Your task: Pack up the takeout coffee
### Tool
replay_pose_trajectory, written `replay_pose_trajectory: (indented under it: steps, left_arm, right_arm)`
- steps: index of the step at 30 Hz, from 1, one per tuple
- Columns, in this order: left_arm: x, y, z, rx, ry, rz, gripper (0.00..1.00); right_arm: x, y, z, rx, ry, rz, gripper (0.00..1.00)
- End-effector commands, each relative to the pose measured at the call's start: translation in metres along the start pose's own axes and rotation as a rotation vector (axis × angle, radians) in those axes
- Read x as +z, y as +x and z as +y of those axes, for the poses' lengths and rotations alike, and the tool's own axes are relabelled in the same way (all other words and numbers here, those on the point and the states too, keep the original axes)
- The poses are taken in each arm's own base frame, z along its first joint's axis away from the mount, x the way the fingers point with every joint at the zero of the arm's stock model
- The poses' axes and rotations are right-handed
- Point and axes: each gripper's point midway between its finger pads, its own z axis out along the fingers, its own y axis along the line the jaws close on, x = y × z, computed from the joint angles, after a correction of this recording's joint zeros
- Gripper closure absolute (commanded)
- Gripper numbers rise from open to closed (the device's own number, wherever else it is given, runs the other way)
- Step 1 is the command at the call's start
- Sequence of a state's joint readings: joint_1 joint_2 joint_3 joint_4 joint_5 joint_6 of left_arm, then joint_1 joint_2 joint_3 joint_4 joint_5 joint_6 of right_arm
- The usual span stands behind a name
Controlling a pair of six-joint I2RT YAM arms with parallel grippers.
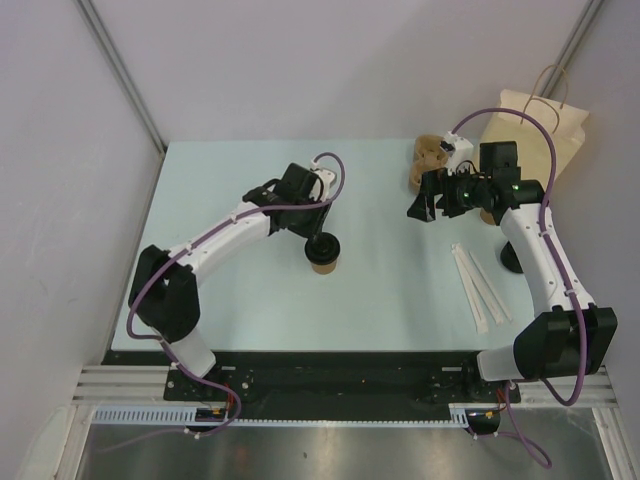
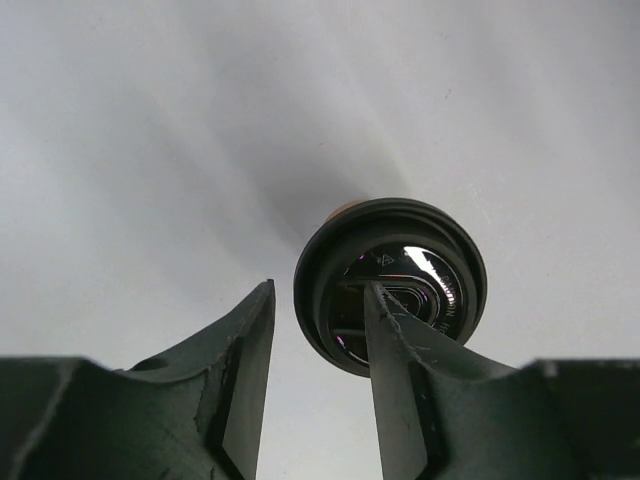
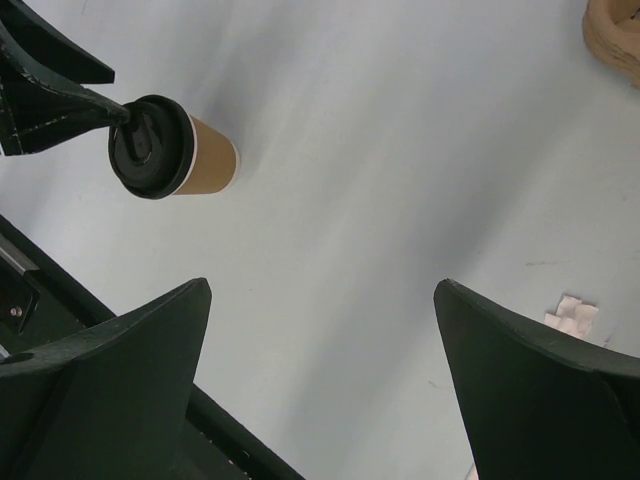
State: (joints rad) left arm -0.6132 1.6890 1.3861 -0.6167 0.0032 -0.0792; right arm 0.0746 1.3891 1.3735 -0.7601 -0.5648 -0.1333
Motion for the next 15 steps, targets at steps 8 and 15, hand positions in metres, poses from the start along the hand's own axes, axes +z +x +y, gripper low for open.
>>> replay_pose_trajectory:
  steps: [8,15]
  left_arm:
    - [-0.104,-0.06,0.0,-0.109,0.178,-0.315,0.36]
    - [-0.155,-0.046,-0.027,-0.086,0.503,-0.54,0.27]
  right_arm:
    - [0.004,-0.002,0.046,-0.092,-0.15,-0.005,0.0]
    - [0.039,0.0,0.114,-0.041,-0.411,0.042,0.02]
